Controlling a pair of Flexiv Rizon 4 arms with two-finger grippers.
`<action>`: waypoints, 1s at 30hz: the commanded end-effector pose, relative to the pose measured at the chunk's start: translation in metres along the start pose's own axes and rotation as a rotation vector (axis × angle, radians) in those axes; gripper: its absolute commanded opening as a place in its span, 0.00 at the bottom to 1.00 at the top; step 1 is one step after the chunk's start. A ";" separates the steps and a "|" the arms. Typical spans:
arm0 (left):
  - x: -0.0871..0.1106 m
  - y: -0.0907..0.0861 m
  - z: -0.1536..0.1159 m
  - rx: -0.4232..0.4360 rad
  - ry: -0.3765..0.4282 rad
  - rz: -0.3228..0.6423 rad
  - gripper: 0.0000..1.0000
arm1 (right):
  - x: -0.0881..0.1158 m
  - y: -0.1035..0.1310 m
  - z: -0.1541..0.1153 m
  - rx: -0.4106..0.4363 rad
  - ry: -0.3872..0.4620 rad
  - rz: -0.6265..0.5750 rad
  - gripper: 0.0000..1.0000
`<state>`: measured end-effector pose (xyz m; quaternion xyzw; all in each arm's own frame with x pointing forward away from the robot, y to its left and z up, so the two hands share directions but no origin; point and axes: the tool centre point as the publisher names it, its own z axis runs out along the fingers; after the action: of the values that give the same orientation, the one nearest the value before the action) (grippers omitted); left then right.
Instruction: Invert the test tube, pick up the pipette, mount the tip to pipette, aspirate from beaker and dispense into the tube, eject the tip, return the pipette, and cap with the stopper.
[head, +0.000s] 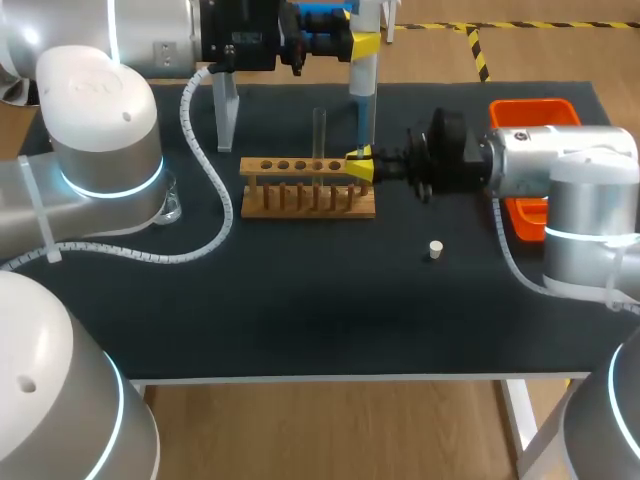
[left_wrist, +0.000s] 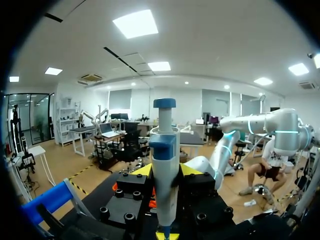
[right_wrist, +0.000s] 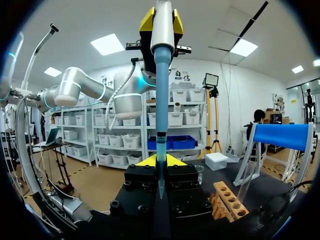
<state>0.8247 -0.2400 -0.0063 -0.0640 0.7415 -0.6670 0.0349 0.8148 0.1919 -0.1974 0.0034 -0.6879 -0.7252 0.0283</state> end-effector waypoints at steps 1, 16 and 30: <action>0.000 0.004 0.001 0.001 0.000 0.000 0.00 | 0.002 0.009 0.000 0.004 -0.006 -0.002 0.00; 0.000 0.004 0.001 0.001 0.000 0.000 0.00 | -0.009 0.045 0.000 -0.016 -0.013 -0.049 0.00; 0.000 0.004 0.001 0.001 0.000 0.000 0.00 | -0.008 0.033 -0.003 -0.009 -0.013 -0.043 0.24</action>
<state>0.8249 -0.2401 -0.0001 -0.0648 0.7418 -0.6665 0.0352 0.8257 0.1897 -0.1725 0.0144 -0.6833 -0.7300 0.0086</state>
